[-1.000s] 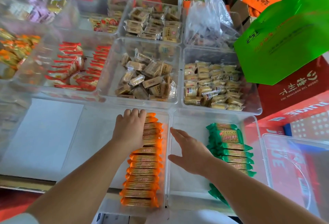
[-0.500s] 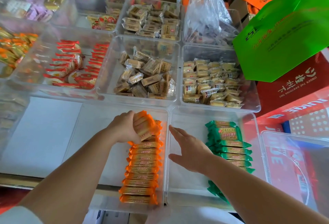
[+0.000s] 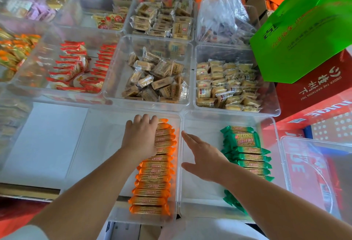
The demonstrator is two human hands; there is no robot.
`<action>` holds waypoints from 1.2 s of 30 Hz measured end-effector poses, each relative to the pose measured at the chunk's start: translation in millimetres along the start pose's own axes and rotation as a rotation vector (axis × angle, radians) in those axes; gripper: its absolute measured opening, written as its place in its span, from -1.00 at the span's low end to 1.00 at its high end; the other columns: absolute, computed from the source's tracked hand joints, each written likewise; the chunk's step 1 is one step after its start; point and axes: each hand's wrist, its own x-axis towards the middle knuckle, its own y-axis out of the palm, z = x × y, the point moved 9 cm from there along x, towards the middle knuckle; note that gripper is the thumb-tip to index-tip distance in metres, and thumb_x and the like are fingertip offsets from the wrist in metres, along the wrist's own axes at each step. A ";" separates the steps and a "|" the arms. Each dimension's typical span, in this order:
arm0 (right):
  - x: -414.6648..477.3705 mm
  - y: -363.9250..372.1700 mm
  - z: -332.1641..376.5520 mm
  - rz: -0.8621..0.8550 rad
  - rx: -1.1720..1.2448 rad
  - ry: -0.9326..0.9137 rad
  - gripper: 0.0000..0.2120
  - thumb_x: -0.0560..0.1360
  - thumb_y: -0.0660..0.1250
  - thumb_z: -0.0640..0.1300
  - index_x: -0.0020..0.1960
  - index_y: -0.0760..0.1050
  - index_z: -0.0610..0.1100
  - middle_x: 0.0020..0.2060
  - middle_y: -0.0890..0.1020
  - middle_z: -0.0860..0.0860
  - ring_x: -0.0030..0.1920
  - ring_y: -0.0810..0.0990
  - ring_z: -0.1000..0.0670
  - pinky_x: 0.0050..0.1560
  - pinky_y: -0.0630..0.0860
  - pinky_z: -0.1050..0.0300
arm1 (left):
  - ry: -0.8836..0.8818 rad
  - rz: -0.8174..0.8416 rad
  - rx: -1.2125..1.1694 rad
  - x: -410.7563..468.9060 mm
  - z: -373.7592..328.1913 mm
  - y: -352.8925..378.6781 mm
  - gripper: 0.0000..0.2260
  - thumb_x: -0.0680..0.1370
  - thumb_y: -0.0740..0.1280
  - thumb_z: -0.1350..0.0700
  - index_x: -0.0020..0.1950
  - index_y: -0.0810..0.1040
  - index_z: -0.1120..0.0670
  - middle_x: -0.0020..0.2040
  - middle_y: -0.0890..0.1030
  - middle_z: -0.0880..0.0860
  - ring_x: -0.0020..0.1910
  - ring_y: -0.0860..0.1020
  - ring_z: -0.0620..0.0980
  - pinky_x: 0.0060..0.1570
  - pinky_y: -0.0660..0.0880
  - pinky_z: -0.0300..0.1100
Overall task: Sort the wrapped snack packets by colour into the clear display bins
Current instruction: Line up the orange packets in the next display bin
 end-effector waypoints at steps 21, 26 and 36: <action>1.5 2.8 -2.9 -0.006 -0.001 0.005 -0.13 0.57 0.32 0.17 0.60 -0.25 0.21 0.61 0.02 0.17 0.49 0.35 -0.07 0.39 0.42 -0.04 | -0.395 0.020 -1.007 -11.1 10.9 70.8 -0.03 0.36 0.47 -0.35 0.59 0.02 -0.09 0.48 0.35 0.01 0.43 0.39 0.09 0.35 0.43 0.17; 1.6 3.2 -3.0 -0.006 -0.007 0.008 -0.12 0.56 0.33 0.19 0.59 -0.25 0.22 0.60 0.02 0.18 0.47 0.37 -0.07 0.36 0.45 -0.04 | -0.279 0.107 -1.053 -8.6 6.0 70.3 -0.17 0.39 0.42 -0.38 0.54 0.11 -0.21 0.41 0.42 -0.09 0.37 0.45 0.01 0.30 0.48 0.16; 1.9 4.1 -4.9 -0.014 -0.032 0.007 -0.12 0.55 0.32 0.22 0.59 -0.26 0.23 0.60 0.04 0.17 0.46 0.39 -0.07 0.33 0.47 -0.05 | -0.594 0.307 -1.525 -41.6 6.2 95.7 -0.49 0.57 0.08 -0.40 0.46 0.30 -0.23 0.14 0.67 -0.06 0.09 0.66 0.03 0.17 0.55 0.15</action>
